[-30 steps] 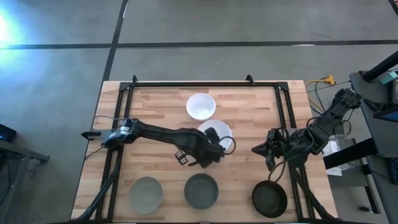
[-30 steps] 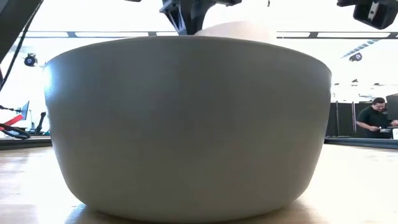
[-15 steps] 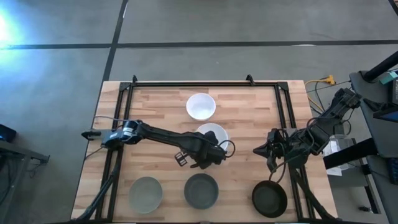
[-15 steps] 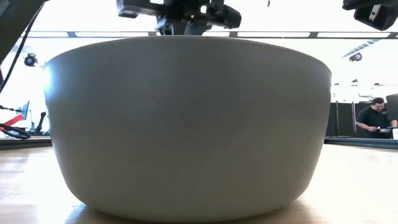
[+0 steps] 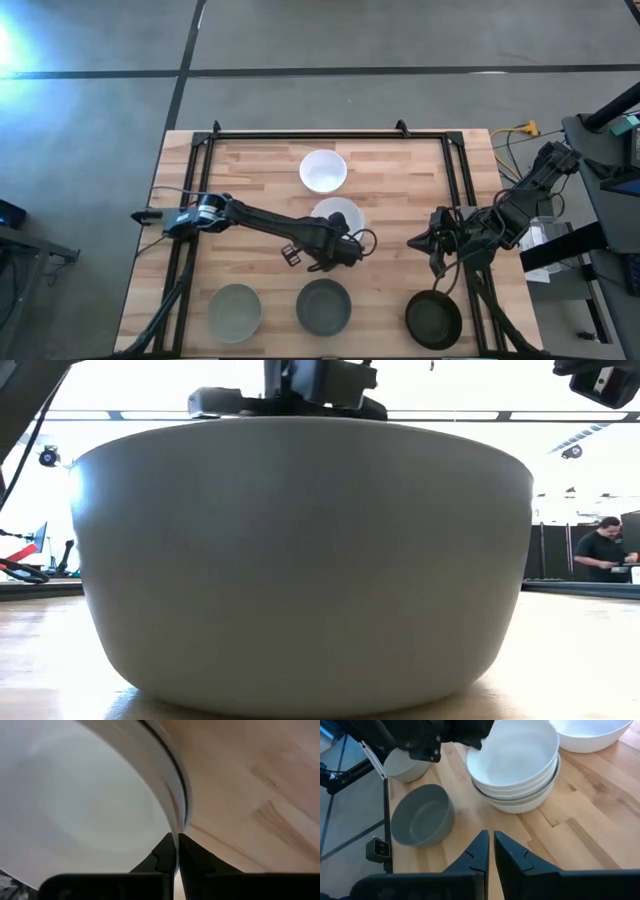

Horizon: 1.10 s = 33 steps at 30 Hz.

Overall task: Nest bowls inside each other
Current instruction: Stack the white bowl on top of the white bowl

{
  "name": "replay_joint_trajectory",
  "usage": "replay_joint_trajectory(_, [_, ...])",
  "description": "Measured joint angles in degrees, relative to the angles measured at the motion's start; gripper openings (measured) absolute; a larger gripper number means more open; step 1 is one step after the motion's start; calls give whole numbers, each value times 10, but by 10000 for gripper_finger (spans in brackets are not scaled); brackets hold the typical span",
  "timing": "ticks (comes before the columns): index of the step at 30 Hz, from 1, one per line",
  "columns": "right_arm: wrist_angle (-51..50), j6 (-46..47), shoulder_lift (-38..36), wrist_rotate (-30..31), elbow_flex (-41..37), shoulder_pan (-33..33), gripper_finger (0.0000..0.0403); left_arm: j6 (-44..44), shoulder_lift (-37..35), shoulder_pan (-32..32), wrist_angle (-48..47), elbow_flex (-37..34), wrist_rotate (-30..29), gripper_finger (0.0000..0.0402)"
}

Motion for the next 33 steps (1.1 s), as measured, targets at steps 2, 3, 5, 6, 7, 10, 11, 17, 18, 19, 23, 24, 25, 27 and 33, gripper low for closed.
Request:
replay_joint_trajectory(2, [0,0,0,-6,0,0,22,-29,-1,1,5,6,-2,7])
replay_joint_trajectory(3, [0,0,0,-7,0,0,22,-42,-1,1,4,9,-2,14])
replay_joint_trajectory(5, [0,0,0,-8,0,0,22,-53,-1,1,4,12,-2,34])
replay_joint_trajectory(6, [0,0,0,-8,0,0,22,-54,-2,1,5,14,-2,47])
replay_joint_trajectory(7, [0,0,0,-8,0,0,22,-54,-3,1,4,16,-1,60])
replay_joint_trajectory(10, [0,0,0,-8,0,0,22,-52,-12,1,5,21,-1,100])
replay_joint_trajectory(11, [0,0,0,-8,0,0,22,-52,-15,1,4,21,-1,113])
replay_joint_trajectory(17, [-2,0,0,-8,0,0,22,-103,-58,7,26,21,0,161])
replay_joint_trajectory(18, [-2,0,0,-8,0,0,22,-129,-70,12,37,20,8,162])
replay_joint_trajectory(19, [-3,0,0,-8,0,0,22,-154,-78,20,50,17,29,161])
replay_joint_trajectory(23, [-3,0,0,-7,0,0,22,-260,-117,70,139,-17,128,136])
replay_joint_trajectory(24, [-3,0,0,-7,0,0,22,-280,-128,84,167,-31,145,126])
replay_joint_trajectory(25, [-3,0,0,-7,0,0,22,-293,-140,100,193,-48,161,115])
replay_joint_trajectory(27, [-3,1,0,-7,0,0,22,-313,-166,132,255,-91,192,92])
replay_joint_trajectory(33, [-3,6,0,-8,0,0,22,-414,-232,206,482,-261,296,36])
